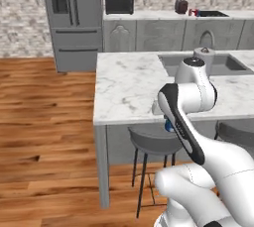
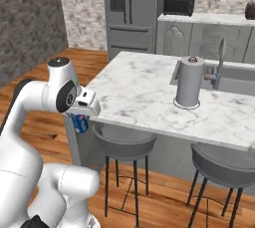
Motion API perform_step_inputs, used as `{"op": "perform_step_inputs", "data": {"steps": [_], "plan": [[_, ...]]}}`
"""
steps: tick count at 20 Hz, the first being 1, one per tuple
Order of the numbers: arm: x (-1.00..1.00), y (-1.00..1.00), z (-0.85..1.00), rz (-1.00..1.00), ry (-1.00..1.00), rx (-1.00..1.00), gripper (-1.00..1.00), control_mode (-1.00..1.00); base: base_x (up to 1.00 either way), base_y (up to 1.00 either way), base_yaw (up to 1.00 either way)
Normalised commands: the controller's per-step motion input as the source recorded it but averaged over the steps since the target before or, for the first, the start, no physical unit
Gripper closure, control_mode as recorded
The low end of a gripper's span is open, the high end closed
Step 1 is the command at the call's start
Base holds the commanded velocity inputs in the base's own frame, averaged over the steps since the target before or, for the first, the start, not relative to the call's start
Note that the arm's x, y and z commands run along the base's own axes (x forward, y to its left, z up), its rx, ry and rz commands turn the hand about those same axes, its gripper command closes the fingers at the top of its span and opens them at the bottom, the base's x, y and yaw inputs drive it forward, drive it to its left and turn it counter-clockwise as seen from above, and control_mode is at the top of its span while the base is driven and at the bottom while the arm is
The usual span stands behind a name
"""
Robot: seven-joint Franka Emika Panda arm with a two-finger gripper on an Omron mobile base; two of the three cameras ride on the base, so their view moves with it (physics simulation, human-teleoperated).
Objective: Four empty soda cans are scattered around the kitchen. Gather all the cans and cluster them next to the stove for recycling.
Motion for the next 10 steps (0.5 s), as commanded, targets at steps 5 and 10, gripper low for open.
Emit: {"op": "perform_step_inputs", "data": {"steps": [5,10], "plan": [[0.0,0.0,0.0,0.0,0.0,0.0,1.0,1.0,-0.25,1.0,0.0],[0.0,0.0,0.0,0.0,0.0,0.0,1.0,1.0,-0.17,1.0,0.0]]}}
